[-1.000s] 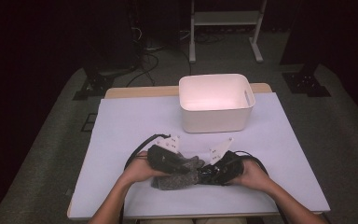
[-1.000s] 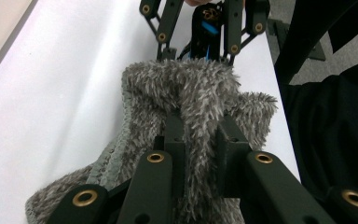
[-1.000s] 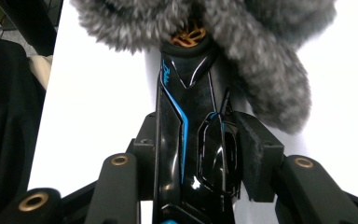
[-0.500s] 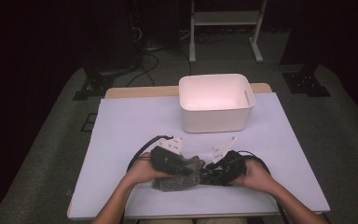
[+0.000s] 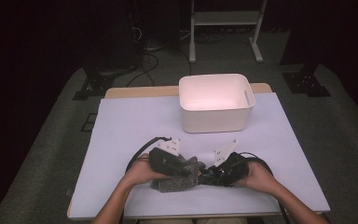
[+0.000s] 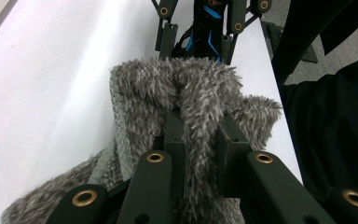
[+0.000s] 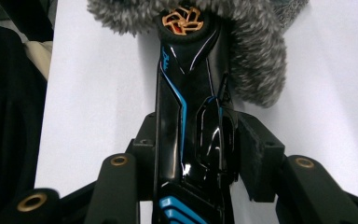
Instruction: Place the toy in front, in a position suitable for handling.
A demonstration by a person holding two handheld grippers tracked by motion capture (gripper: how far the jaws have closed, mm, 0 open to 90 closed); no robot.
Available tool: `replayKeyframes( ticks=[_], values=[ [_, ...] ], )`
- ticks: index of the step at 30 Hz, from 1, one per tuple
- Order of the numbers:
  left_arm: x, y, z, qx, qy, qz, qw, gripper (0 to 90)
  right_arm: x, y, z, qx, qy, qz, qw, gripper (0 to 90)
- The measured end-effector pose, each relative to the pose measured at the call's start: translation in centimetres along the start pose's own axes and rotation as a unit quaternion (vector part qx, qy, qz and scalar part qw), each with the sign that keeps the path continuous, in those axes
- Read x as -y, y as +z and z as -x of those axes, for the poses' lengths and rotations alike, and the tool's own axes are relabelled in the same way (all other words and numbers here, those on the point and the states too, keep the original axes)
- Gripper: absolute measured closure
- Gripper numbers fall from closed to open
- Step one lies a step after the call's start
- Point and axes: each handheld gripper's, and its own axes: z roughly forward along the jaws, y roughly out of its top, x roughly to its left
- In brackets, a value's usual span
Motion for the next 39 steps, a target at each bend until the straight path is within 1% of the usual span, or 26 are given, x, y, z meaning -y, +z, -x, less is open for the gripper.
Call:
replayKeyframes(
  ticks=[3,7,9,13,15,18,22,24,26,29,33,36,38,39],
  values=[
    [-0.1,0.1,-0.1,0.001,-0.002,0.003,1.0,78.5,-0.3,0.1,0.1,0.0,0.003,-0.01,0.9999,54.7],
    [-0.3,0.1,-0.1,0.0,-0.004,0.004,1.0,78.6,-0.6,0.1,0.3,-0.007,0.005,-0.015,0.9998,55.2],
    [-0.4,0.1,0.0,0.004,-0.009,0.009,0.9999,78.6,-0.6,0.2,0.4,-0.008,0.003,-0.013,0.9999,55.4],
    [-0.7,-0.5,0.2,-0.003,0.001,-0.003,1.0,78.8,-0.9,0.5,0.2,-0.006,0.001,-0.007,1.0,55.5],
    [-0.8,-1.2,0.3,-0.008,-0.004,0.005,0.9999,79.0,-1.1,0.5,0.2,-0.007,0.003,0.005,1.0,55.5],
    [-1.2,-2.4,0.4,-0.019,0.005,0.01,0.9998,79.2,-1.6,0.7,0.4,-0.012,0.009,0.031,0.9994,55.5],
    [-2.4,-4.1,1.0,-0.034,0.02,0.019,0.999,79.2,-2.5,0.8,0.6,-0.013,0.009,0.06,0.9981,55.5],
    [-3.1,-4.7,1.2,-0.036,0.026,0.024,0.9987,79.2,-3.0,0.8,0.6,-0.015,0.009,0.074,0.9971,55.5],
    [-4.0,-5.0,1.4,-0.038,0.038,0.021,0.9983,79.2,-3.4,0.7,0.6,-0.016,0.006,0.084,0.9964,55.5],
    [-4.5,-4.8,1.6,-0.04,0.044,0.014,0.9981,79.1,-3.3,0.5,0.6,-0.014,0.003,0.095,0.9954,55.6],
    [-4.2,-4.3,1.4,-0.03,0.041,0.018,0.9985,79.0,-2.3,0.2,0.5,-0.013,0.004,0.103,0.9946,55.6],
    [-3.3,-3.9,1.2,-0.027,0.035,0.02,0.9988,78.8,-1.3,-0.4,0.4,-0.013,0.012,0.111,0.9937,55.6],
    [-2.6,-3.8,1.2,-0.026,0.027,0.017,0.9992,78.7,-0.9,-0.6,0.3,-0.01,0.013,0.112,0.9935,55.6],
    [-2.3,-3.8,1.2,-0.026,0.022,0.018,0.9993,78.7,-0.7,-0.8,0.3,-0.008,0.009,0.114,0.9934,55.6]
  ],
)
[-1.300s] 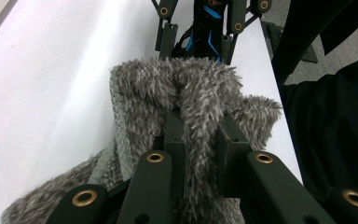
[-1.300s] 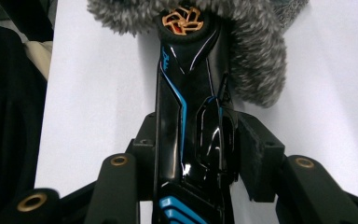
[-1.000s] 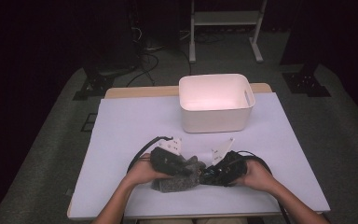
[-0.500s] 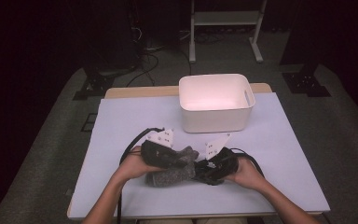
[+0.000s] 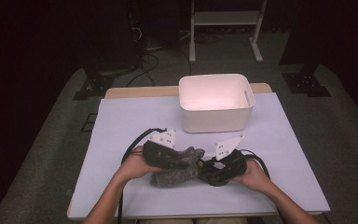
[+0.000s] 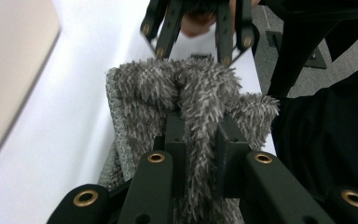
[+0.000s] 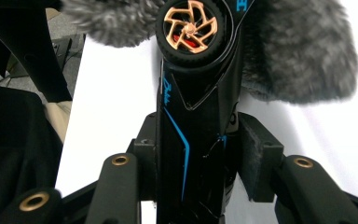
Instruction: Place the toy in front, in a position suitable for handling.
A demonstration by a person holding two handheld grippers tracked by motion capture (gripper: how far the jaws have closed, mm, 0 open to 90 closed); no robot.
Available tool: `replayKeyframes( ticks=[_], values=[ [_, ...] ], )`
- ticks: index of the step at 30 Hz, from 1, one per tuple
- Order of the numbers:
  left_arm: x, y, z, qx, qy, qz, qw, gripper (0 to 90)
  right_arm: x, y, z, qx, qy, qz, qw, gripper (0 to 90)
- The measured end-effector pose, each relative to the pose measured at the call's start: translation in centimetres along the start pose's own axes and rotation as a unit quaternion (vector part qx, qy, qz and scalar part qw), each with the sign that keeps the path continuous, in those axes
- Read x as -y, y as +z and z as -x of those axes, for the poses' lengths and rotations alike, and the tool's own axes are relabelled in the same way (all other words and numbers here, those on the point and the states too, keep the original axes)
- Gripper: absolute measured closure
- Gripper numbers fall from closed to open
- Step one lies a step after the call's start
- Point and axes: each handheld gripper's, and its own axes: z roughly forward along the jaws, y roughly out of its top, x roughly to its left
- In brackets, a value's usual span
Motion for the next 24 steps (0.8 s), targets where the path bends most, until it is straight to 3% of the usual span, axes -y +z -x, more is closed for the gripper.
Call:
replayKeyframes(
  ticks=[6,14,24],
  values=[
    [-0.1,-0.3,0.0,0.005,-0.001,0.011,0.9999,79.0,-0.3,0.2,-0.3,0.005,-0.004,0.001,1.0,55.7],
    [-1.7,-2.0,0.3,-0.005,0.019,0.017,0.9997,79.1,-1.8,1.2,-0.1,-0.002,-0.009,0.026,0.9996,55.6],
    [-0.3,-0.9,0.0,0.002,0.003,0.002,1.0,78.5,-0.5,-0.2,-0.2,0.006,-0.007,0.021,0.9997,55.6]
  ],
)
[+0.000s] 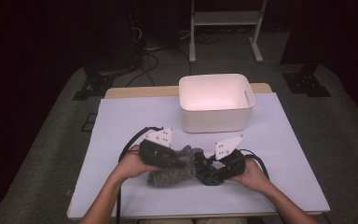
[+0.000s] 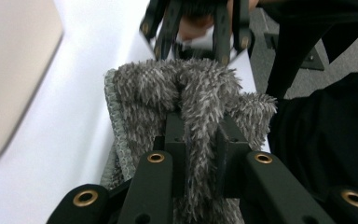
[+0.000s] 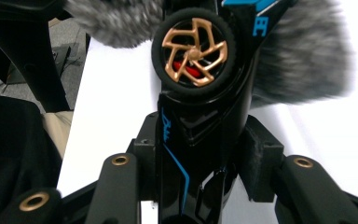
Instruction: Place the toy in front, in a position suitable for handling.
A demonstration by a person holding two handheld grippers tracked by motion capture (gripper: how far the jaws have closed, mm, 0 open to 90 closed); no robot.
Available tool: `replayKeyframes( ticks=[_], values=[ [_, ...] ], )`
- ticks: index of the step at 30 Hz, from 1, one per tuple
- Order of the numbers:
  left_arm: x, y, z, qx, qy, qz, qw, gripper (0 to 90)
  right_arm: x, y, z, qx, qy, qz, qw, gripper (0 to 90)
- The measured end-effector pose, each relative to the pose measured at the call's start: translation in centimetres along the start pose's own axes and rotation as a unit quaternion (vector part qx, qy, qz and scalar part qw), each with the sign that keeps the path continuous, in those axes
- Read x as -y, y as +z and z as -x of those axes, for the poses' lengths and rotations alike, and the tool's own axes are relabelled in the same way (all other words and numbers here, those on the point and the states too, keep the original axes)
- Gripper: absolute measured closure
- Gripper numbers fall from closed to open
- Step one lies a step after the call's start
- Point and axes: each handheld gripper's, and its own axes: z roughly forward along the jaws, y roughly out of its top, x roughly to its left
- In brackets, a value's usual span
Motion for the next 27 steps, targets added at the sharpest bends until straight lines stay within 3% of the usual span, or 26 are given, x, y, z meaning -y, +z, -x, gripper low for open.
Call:
replayKeyframes(
  ticks=[3,6,17,19,23,27],
  values=[
    [0.4,0.7,-0.2,0.007,-0.008,-0.001,0.9999,78.4,0.5,-0.6,-0.1,0.003,0.006,0.0,1.0,55.6],
    [0.1,0.9,-0.2,0.009,-0.004,-0.003,1.0,78.4,0.3,-0.7,-0.3,0.01,0.001,-0.005,0.9999,55.6],
    [-0.5,-1.8,0.1,-0.005,0.005,0.017,0.9998,78.4,-1.5,1.4,-0.1,-0.002,-0.001,0.025,0.9997,55.5],
    [-0.3,-1.6,0.2,-0.006,0.005,0.011,0.9999,78.4,-1.6,1.7,-0.1,-0.002,-0.003,0.016,0.9999,55.3],
    [-0.1,-1.2,0.0,0.004,0.0,0.026,0.9997,78.3,-1.5,1.3,-0.1,0.0,-0.003,0.007,1.0,55.0],
    [-0.1,-0.6,0.1,0.017,0.001,0.024,0.9996,78.0,-1.3,0.7,-0.1,0.002,-0.004,-0.001,1.0,55.1]
  ],
)
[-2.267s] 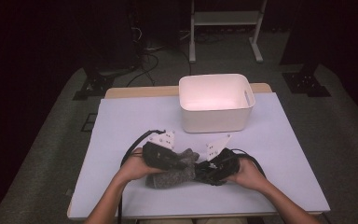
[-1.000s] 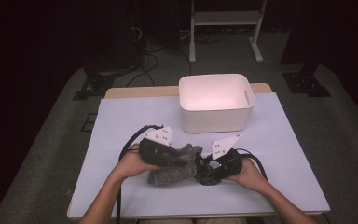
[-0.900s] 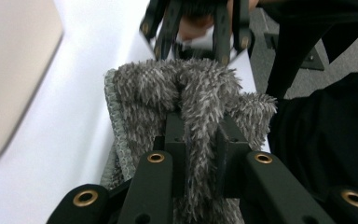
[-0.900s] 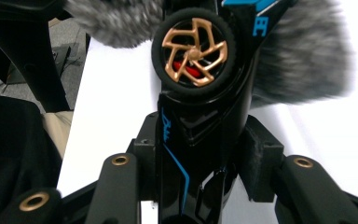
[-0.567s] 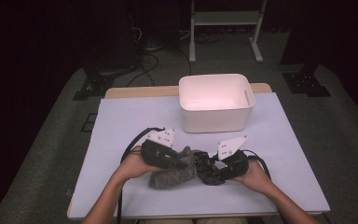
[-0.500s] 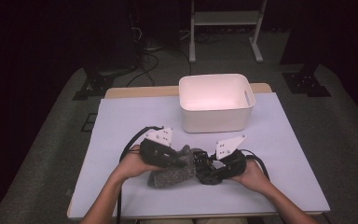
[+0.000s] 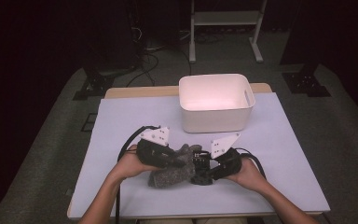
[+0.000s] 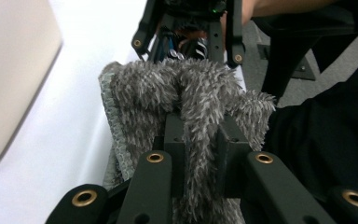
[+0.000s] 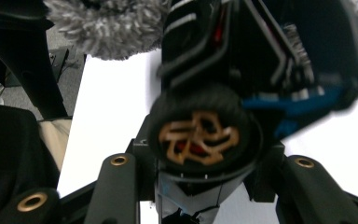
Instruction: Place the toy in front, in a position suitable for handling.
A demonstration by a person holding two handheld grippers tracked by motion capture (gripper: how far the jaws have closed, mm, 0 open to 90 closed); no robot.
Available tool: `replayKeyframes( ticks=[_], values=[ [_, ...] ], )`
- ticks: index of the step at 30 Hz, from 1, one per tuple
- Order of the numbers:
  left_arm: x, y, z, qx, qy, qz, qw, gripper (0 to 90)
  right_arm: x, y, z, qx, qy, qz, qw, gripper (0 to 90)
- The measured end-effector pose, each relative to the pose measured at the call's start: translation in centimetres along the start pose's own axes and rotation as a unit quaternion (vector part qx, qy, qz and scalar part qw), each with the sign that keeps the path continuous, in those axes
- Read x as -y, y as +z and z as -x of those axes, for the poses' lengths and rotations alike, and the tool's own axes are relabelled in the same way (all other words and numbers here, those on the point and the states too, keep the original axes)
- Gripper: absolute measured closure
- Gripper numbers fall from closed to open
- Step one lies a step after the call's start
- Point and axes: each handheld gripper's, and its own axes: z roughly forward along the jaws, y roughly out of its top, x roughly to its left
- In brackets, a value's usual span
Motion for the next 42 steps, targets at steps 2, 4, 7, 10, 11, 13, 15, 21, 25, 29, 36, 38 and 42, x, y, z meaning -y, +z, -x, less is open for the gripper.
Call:
replayKeyframes(
  ticks=[2,4,7,10,11,13,15,21,25,29,36,38,42],
  values=[
    [0.2,0.4,0.0,0.005,-0.003,-0.003,1.0,77.9,0.1,-0.3,0.0,0.0,0.0,-0.004,1.0,55.1],
    [0.5,0.9,-0.1,0.009,-0.004,-0.011,0.9999,78.0,0.2,-0.6,-0.1,-0.001,0.004,-0.006,1.0,54.8],
    [0.5,1.7,-0.2,0.016,-0.003,-0.017,0.9997,78.0,0.5,-1.1,0.0,0.002,0.008,-0.012,0.9999,54.4],
    [0.3,2.3,-0.3,0.02,-0.002,-0.022,0.9996,78.0,0.7,-1.7,0.0,0.004,0.014,-0.018,0.9997,54.6],
    [0.2,2.3,-0.3,0.019,-0.001,-0.021,0.9996,77.9,0.7,-1.9,0.0,0.004,0.016,-0.016,0.9997,54.8],
    [0.1,2.3,-0.4,0.019,-0.001,-0.015,0.9997,77.9,0.6,-2.2,-0.1,0.006,0.012,-0.021,0.9997,55.4],
    [-0.1,2.0,-0.4,0.017,0.001,-0.01,0.9998,78.0,0.5,-2.2,-0.3,0.009,0.005,-0.023,0.9997,55.6],
    [0.3,0.6,-0.3,0.01,-0.006,-0.002,0.9999,78.1,-0.5,-0.8,-0.5,0.004,0.005,-0.003,1.0,55.6],
    [0.9,0.5,-0.2,0.009,-0.009,-0.009,0.9999,78.0,-0.9,0.1,-0.4,-0.008,0.005,-0.016,0.9998,52.7],
    [0.9,1.2,-0.2,0.017,-0.01,-0.007,0.9998,78.0,-1.2,-1.1,-0.4,-0.002,0.007,-0.011,0.9999,47.7],
    [0.3,3.4,-0.4,0.033,-0.008,-0.017,0.9993,78.0,-0.3,-3.0,-0.9,-0.003,0.001,-0.037,0.9993,55.2],
    [0.2,4.2,-0.4,0.037,-0.006,-0.023,0.999,77.9,0.0,-3.5,-1.1,-0.002,-0.003,-0.041,0.9992,55.6],
    [-0.1,5.9,-0.3,0.044,-0.002,-0.038,0.9983,77.9,0.8,-4.4,-1.5,0.006,-0.01,-0.055,0.9984,55.8]
  ],
)
